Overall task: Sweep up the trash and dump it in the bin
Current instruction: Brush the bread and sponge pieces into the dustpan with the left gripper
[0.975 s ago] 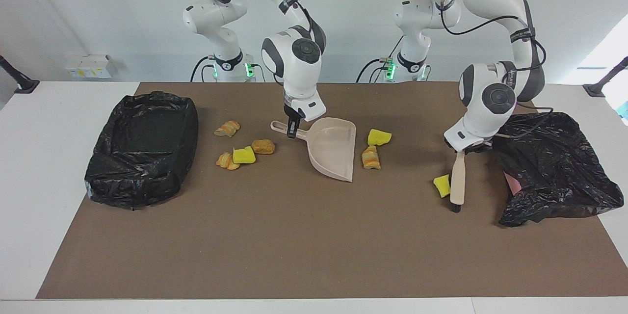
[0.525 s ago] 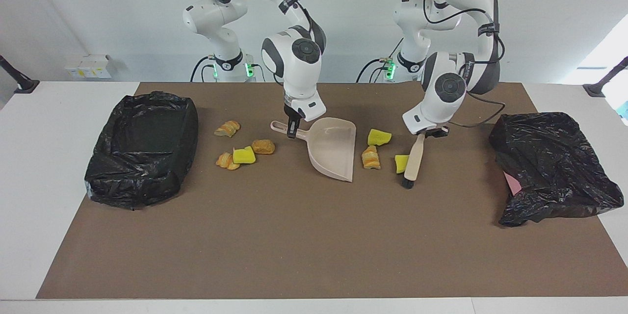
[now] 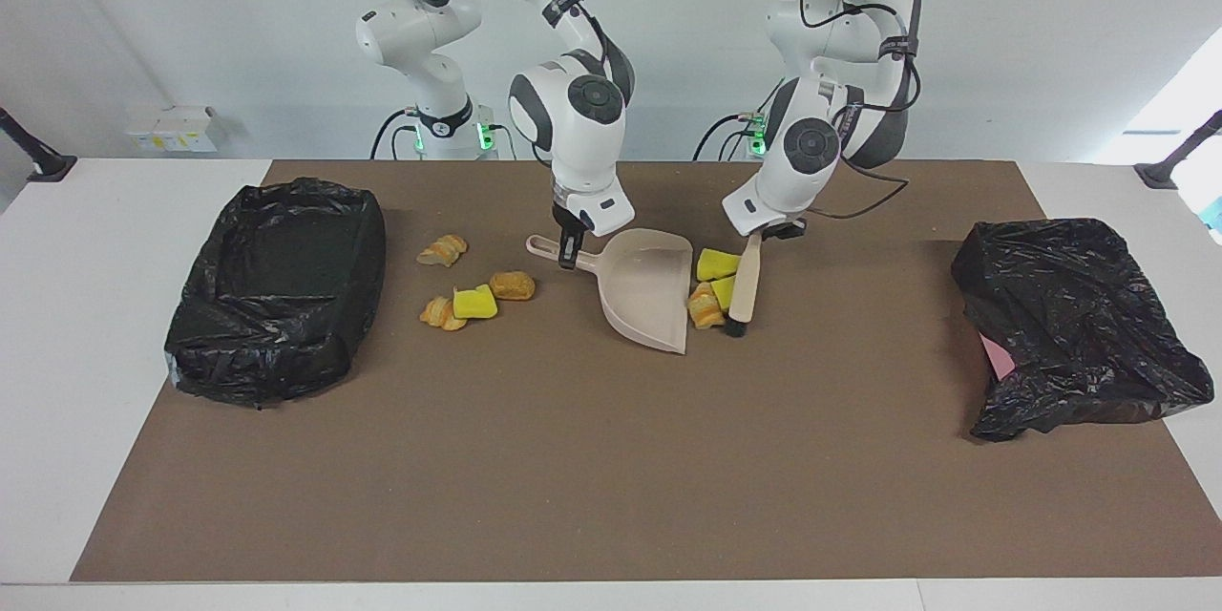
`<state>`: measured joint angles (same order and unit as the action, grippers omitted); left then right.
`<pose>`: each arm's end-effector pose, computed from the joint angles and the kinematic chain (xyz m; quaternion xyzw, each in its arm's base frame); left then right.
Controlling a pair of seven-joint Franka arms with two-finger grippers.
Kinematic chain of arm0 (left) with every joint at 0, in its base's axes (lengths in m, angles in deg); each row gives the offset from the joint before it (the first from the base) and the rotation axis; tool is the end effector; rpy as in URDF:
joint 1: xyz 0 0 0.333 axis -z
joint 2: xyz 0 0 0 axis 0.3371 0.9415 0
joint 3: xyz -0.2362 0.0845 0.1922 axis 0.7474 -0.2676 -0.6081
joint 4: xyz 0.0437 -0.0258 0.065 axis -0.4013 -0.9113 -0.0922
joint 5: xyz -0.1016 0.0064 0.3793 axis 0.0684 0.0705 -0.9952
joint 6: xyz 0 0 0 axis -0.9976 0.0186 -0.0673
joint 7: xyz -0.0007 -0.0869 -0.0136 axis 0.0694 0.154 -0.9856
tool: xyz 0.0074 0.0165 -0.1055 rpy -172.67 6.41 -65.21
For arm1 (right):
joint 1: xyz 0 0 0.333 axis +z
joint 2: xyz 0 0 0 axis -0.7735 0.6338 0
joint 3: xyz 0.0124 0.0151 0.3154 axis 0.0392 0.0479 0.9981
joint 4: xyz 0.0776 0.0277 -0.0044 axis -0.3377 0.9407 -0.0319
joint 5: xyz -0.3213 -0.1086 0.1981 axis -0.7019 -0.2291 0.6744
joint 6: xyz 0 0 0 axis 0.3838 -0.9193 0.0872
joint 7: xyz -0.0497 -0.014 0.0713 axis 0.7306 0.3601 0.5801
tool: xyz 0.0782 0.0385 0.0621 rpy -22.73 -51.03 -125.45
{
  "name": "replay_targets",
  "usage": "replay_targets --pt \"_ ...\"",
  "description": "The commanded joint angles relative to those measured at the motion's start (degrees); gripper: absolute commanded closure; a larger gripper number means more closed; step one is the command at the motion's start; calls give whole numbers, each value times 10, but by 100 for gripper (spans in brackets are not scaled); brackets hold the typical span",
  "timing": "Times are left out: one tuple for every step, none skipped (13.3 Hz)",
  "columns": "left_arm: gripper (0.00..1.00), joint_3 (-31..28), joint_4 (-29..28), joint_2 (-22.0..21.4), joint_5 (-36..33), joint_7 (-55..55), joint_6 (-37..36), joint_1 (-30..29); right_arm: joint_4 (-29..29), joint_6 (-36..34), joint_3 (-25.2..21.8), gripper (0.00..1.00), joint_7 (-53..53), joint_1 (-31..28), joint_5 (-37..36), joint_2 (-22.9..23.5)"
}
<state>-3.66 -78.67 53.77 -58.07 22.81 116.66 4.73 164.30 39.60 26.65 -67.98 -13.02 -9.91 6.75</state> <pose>0.4261 -0.2330 0.3331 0.9693 -0.1744 -0.1719 0.0244 0.4855 0.3144 0.3676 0.7600 0.6459 -0.0581 0.0433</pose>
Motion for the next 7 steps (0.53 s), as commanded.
replay_targets --pt "100 -9 -5 -11 89 -22 17 40 13 12 3 100 13 -3 -10 -9" --pt "100 -10 2 -8 131 -22 25 50 13 12 3 100 13 -3 -11 -9" --pt "100 -9 7 -4 166 -22 32 53 13 12 3 100 13 -3 -10 -9" --pt "100 -9 14 -3 198 -22 36 53 13 12 3 100 13 -3 -11 -9" --pt "100 -9 16 0 218 -22 36 52 13 12 3 100 13 -3 -11 -8" --pt "100 -10 16 0 223 -23 35 50 13 12 3 100 13 -3 -11 -9" --pt "100 -13 23 -3 219 -35 29 48 13 12 3 100 13 -3 -10 -9"
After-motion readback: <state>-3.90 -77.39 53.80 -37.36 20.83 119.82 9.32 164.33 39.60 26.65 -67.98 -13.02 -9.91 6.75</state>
